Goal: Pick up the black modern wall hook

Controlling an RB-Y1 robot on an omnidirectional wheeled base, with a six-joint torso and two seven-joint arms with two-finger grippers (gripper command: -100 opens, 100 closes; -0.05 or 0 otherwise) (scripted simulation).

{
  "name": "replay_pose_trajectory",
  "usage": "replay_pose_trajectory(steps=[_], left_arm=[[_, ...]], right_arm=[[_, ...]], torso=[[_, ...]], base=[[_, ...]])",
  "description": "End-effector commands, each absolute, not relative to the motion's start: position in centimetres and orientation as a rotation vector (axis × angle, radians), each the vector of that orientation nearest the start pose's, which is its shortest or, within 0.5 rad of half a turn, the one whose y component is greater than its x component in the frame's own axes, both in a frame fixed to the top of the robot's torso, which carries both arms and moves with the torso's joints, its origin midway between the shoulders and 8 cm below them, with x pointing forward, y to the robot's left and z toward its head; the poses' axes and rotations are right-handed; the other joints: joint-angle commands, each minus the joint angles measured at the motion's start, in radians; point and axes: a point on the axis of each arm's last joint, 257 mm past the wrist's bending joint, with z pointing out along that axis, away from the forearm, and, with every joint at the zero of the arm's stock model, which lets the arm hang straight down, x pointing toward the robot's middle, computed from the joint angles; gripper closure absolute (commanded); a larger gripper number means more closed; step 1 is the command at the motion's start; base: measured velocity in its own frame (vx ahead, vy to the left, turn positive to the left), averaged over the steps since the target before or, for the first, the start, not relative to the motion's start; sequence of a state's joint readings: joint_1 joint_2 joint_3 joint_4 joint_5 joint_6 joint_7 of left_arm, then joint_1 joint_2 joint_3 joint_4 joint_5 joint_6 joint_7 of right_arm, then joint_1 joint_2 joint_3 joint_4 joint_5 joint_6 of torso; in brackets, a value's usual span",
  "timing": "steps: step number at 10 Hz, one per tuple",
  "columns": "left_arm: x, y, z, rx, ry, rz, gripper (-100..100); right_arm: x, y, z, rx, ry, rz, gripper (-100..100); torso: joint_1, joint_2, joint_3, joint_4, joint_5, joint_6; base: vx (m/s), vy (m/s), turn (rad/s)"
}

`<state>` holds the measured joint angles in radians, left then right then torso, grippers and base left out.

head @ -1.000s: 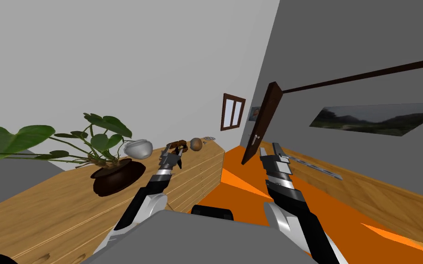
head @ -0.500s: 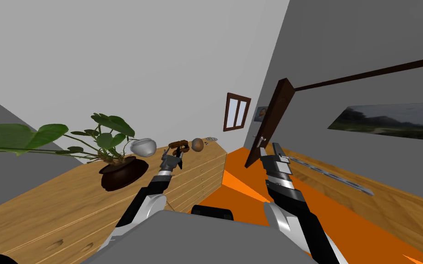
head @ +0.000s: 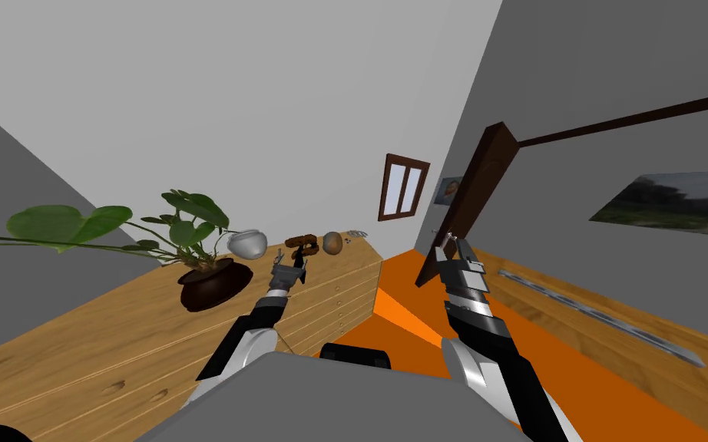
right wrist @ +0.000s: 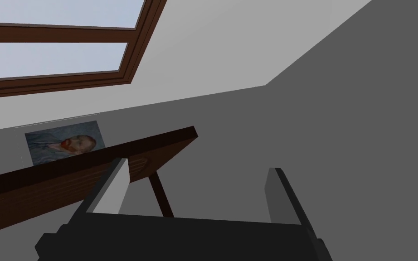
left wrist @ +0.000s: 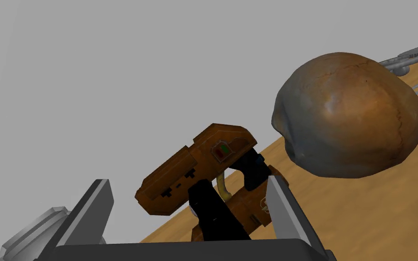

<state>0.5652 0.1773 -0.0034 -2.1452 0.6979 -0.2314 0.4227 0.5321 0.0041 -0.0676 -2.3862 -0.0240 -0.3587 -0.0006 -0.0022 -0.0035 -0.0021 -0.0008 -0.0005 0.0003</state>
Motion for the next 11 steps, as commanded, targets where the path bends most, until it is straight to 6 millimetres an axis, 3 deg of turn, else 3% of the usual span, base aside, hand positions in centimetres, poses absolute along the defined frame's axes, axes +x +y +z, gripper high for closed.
replay_pose_trajectory(steps=[1, 11], left_arm=[[38.0, 34.3, -14.2, -1.662, 0.289, -1.917, -100], [37.3, 35.0, -20.9, -1.975, -0.206, -2.023, -100]], right_arm=[[33.8, -30.7, 3.6, 0.717, 0.633, 1.225, 0], [33.8, -30.7, 3.6, 0.717, 0.633, 1.225, 0]], torso=[[0.0, 0.0, 0.0, 0.0, 0.0, 0.0], [0.001, 0.001, 0.001, 0.0, 0.0, 0.0]], base=[[0.045, -0.041, 0.109], [0.034, -0.038, 0.091]])
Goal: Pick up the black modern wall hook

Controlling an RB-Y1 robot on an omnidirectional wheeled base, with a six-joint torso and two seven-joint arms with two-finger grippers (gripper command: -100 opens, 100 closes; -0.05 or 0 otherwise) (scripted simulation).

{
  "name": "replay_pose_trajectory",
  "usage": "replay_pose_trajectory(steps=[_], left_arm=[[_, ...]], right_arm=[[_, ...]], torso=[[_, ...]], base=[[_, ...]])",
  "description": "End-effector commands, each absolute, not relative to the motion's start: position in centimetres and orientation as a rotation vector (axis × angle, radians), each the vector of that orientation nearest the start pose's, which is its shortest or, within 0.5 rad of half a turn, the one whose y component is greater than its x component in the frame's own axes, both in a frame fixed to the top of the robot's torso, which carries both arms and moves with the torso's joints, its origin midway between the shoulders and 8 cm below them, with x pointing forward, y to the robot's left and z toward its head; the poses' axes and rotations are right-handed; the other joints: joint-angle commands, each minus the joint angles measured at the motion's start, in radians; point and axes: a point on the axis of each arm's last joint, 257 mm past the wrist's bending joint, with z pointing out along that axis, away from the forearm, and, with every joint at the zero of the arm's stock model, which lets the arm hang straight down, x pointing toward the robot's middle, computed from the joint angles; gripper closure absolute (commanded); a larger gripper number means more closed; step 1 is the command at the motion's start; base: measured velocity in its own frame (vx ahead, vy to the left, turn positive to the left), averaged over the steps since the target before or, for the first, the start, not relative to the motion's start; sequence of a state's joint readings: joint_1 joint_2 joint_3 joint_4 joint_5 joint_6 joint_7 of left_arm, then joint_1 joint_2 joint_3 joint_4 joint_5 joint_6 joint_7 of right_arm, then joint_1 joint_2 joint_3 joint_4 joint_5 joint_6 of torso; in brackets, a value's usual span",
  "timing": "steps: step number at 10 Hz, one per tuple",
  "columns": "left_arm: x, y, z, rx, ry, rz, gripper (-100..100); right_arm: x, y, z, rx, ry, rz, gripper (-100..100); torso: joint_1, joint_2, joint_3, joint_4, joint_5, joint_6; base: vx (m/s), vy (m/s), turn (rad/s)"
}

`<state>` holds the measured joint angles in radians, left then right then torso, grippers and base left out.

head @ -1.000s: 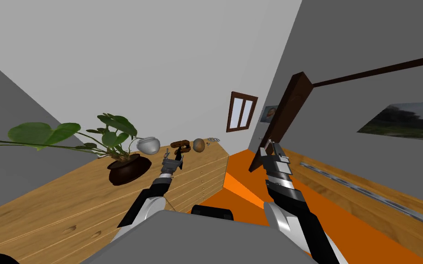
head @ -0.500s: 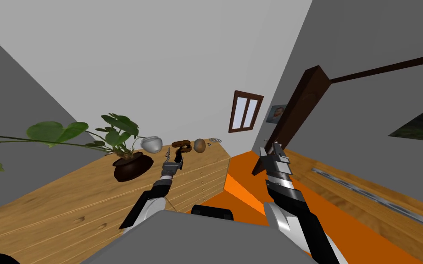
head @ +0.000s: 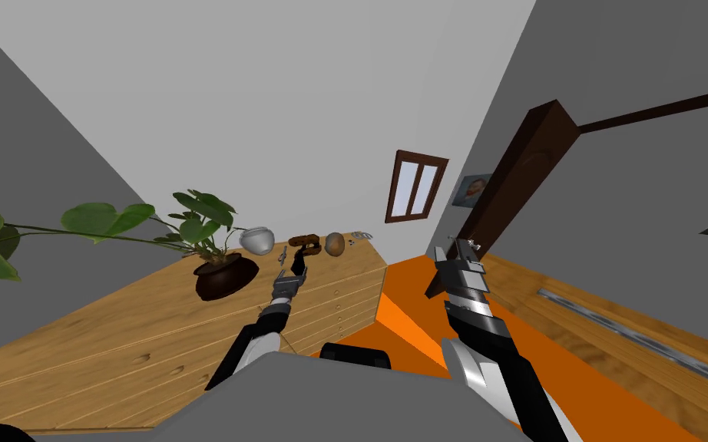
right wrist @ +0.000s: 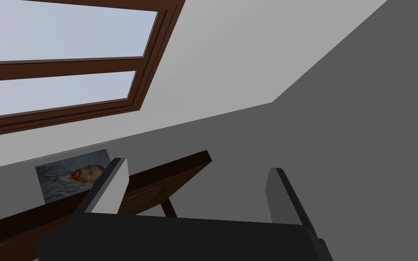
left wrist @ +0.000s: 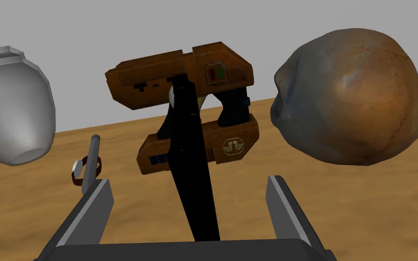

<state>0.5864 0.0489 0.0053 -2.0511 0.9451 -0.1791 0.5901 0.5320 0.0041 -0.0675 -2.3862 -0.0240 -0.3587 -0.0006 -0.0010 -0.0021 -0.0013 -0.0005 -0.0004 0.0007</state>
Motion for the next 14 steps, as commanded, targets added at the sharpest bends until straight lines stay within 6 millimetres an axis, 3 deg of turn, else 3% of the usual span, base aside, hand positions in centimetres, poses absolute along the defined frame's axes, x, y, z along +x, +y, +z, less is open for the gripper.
replay_pose_trajectory(steps=[1, 5, 6, 7, 14], left_arm=[[37.2, 34.9, -21.4, -1.989, -0.26, -2.029, -100], [37.1, 34.7, -21.9, -2.006, -0.355, -2.038, -100], [37.1, 34.7, -22.0, -2.007, -0.358, -2.039, 0], [38.2, 35.0, -22.3, -1.99, -0.368, -2.042, -100], [43.5, 33.1, -24.5, -2.027, -0.359, -2.069, -100]], right_arm=[[33.8, -30.7, 3.6, 0.717, 0.633, 1.225, 0], [33.8, -30.7, 3.6, 0.717, 0.633, 1.225, 0], [33.8, -30.7, 3.6, 0.717, 0.633, 1.225, 0], [33.8, -30.7, 3.6, 0.717, 0.633, 1.225, 0], [33.8, -30.7, 3.6, 0.717, 0.633, 1.225, 0]], torso=[[0.0, 0.0, 0.0, 0.0, 0.0, 0.0], [0.002, 0.001, 0.001, 0.0, 0.0, 0.0], [0.002, 0.001, 0.001, 0.0, 0.0, 0.0], [0.002, 0.001, 0.001, 0.0, 0.0, 0.0], [0.003, 0.005, 0.003, 0.001, 0.001, 0.0]], base=[[0.015, -0.021, 0.045], [0.001, -0.003, 0.01], [0.0, 0.0, 0.0], [-0.053, 0.013, 0.143], [-0.06, 0.01, 0.031]])
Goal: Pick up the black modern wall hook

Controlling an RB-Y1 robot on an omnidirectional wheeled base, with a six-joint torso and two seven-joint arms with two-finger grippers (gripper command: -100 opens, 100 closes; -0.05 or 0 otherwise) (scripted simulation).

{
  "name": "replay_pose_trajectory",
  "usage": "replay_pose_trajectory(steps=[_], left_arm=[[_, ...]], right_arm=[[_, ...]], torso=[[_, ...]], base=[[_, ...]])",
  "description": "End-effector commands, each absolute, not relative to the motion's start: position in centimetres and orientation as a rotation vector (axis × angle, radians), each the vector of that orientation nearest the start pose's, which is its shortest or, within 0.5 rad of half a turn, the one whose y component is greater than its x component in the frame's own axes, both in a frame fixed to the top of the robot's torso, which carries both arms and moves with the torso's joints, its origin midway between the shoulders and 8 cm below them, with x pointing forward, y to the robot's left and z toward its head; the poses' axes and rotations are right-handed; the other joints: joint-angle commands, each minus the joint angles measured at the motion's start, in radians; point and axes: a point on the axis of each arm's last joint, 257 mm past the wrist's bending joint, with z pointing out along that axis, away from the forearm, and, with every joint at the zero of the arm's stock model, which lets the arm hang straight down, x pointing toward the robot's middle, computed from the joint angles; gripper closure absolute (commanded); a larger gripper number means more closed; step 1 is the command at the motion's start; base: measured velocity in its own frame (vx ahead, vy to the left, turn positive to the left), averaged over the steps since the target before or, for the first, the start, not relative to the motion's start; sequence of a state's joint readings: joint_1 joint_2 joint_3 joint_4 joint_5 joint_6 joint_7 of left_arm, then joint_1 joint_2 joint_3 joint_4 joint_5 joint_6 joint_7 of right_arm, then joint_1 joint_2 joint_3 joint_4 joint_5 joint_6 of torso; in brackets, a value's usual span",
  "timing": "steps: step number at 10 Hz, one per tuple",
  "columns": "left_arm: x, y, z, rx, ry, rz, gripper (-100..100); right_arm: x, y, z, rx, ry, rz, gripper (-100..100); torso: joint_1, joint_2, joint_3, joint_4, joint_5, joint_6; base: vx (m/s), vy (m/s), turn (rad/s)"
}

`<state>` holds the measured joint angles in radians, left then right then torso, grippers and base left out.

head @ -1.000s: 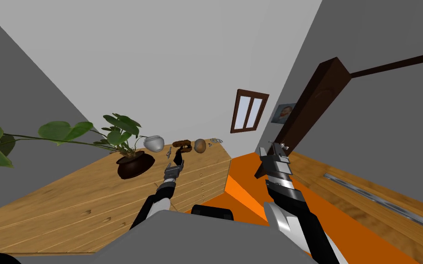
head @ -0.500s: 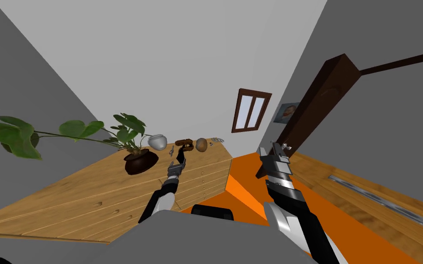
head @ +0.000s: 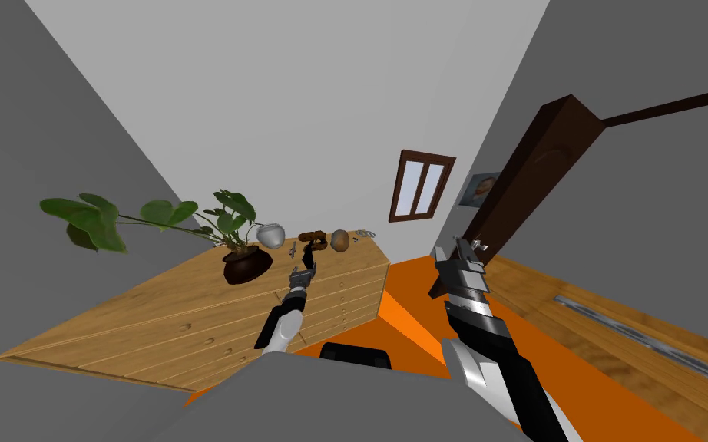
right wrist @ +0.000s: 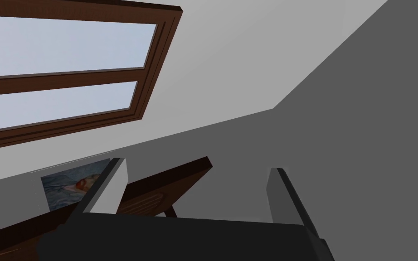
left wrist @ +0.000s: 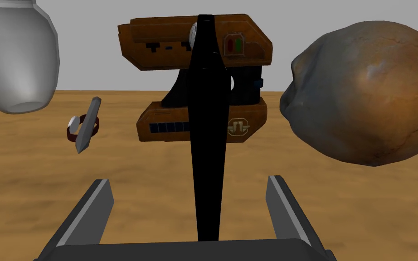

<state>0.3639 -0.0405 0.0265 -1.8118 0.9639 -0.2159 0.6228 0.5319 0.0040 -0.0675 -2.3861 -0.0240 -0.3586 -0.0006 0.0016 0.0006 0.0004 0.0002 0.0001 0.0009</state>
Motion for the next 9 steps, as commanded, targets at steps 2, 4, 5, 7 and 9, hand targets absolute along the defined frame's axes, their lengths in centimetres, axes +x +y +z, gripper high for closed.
replay_pose_trajectory(steps=[2, 4, 5, 7, 9], left_arm=[[44.4, 33.4, -24.5, -2.007, -0.369, -2.07, -100], [46.2, 32.4, -25.2, -2.032, -0.357, -2.077, -100], [46.7, 32.0, -25.7, -2.048, -0.352, -2.073, -100], [48.4, 31.7, -25.8, -2.037, -0.355, -2.08, -100], [50.0, 30.7, -26.3, -2.061, -0.341, -2.083, -100]], right_arm=[[33.8, -30.7, 3.6, 0.717, 0.633, 1.225, 0], [33.8, -30.7, 3.6, 0.717, 0.633, 1.225, 0], [33.8, -30.7, 3.6, 0.717, 0.633, 1.225, 0], [33.8, -30.7, 3.6, 0.717, 0.633, 1.225, 0], [33.8, -30.7, 3.6, 0.717, 0.633, 1.225, 0]], torso=[[0.0, -0.001, -0.001, 0.0, 0.0, 0.0], [0.001, 0.003, 0.002, 0.001, 0.0, 0.0], [0.0, 0.002, 0.001, 0.001, 0.0, 0.0], [0.001, 0.003, 0.001, 0.0, 0.0, -0.001], [0.0, 0.002, 0.001, 0.0, 0.0, 0.0]], base=[[-0.025, 0.01, 0.071], [-0.076, 0.012, 0.024], [-0.019, 0.007, -0.01], [-0.092, 0.024, 0.107], [-0.022, 0.005, -0.015]])
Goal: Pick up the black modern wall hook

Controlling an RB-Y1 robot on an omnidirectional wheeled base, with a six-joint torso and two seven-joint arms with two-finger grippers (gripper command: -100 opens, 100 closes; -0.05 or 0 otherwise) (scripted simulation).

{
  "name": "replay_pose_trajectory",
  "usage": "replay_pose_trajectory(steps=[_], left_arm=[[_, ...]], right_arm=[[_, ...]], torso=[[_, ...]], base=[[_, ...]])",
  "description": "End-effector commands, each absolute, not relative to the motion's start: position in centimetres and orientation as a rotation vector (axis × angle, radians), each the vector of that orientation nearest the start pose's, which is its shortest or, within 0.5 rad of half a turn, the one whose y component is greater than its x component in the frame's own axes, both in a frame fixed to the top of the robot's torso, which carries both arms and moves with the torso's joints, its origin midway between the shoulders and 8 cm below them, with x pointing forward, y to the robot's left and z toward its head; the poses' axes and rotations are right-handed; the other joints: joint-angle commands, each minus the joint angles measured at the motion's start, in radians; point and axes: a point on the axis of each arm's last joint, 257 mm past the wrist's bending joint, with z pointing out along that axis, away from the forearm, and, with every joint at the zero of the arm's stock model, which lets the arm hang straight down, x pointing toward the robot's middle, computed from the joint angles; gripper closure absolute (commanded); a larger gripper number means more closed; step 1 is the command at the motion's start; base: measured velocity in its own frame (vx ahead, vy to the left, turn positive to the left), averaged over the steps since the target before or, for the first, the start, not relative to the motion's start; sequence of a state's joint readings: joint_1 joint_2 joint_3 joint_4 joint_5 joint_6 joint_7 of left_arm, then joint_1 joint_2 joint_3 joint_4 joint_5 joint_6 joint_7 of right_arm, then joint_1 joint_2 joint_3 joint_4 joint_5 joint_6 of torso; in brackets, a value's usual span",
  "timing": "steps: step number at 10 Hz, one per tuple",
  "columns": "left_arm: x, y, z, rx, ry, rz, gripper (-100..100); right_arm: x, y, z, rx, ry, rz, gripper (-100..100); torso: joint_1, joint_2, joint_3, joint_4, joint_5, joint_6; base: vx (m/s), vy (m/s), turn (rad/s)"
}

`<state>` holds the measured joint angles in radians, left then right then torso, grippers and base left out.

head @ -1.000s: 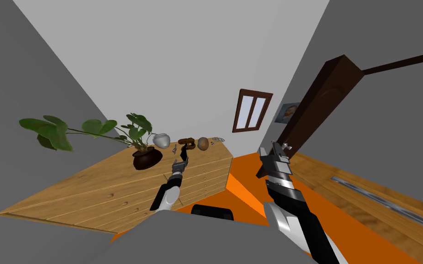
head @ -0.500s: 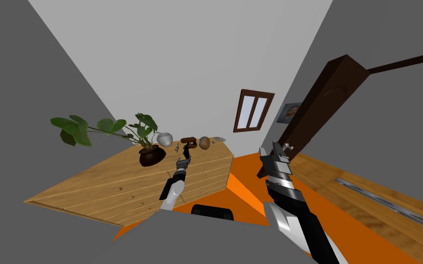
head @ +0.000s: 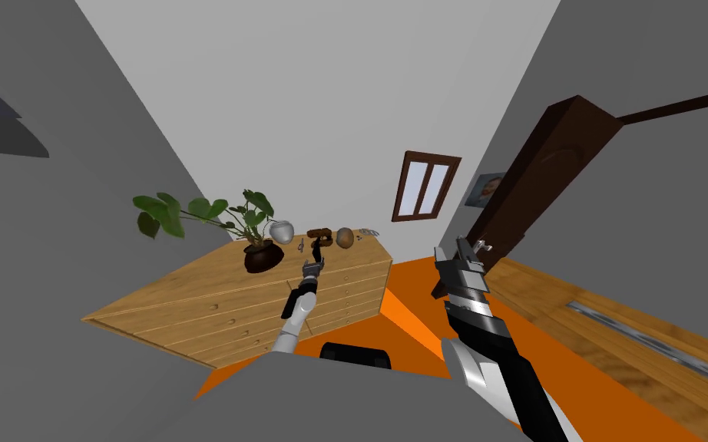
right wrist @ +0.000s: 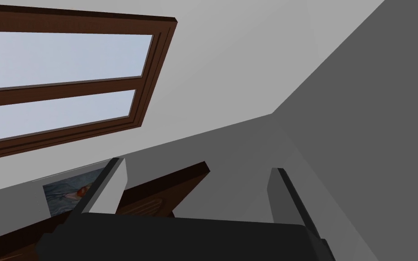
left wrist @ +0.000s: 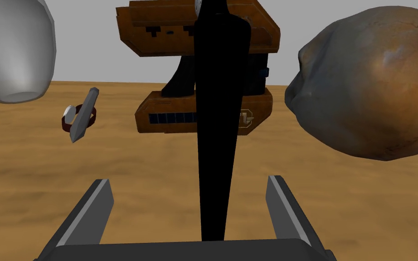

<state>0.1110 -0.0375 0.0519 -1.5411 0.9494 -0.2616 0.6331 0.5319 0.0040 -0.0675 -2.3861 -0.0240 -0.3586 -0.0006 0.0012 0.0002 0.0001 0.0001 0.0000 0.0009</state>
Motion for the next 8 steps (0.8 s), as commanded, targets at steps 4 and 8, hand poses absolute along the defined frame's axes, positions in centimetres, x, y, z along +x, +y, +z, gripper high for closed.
replay_pose_trajectory(steps=[4, 8], left_arm=[[53.3, 29.2, -26.4, -2.073, -0.325, -2.094, -100], [56.6, 27.7, -24.9, -2.061, -0.308, -2.129, -100]], right_arm=[[33.8, -30.7, 3.6, 0.717, 0.633, 1.225, 0], [33.8, -30.7, 3.6, 0.717, 0.633, 1.225, 0]], torso=[[0.001, 0.002, 0.001, 0.001, 0.0, 0.0], [0.001, 0.003, 0.002, 0.001, 0.0, 0.0]], base=[[-0.054, 0.012, 0.046], [-0.057, 0.018, 0.046]])
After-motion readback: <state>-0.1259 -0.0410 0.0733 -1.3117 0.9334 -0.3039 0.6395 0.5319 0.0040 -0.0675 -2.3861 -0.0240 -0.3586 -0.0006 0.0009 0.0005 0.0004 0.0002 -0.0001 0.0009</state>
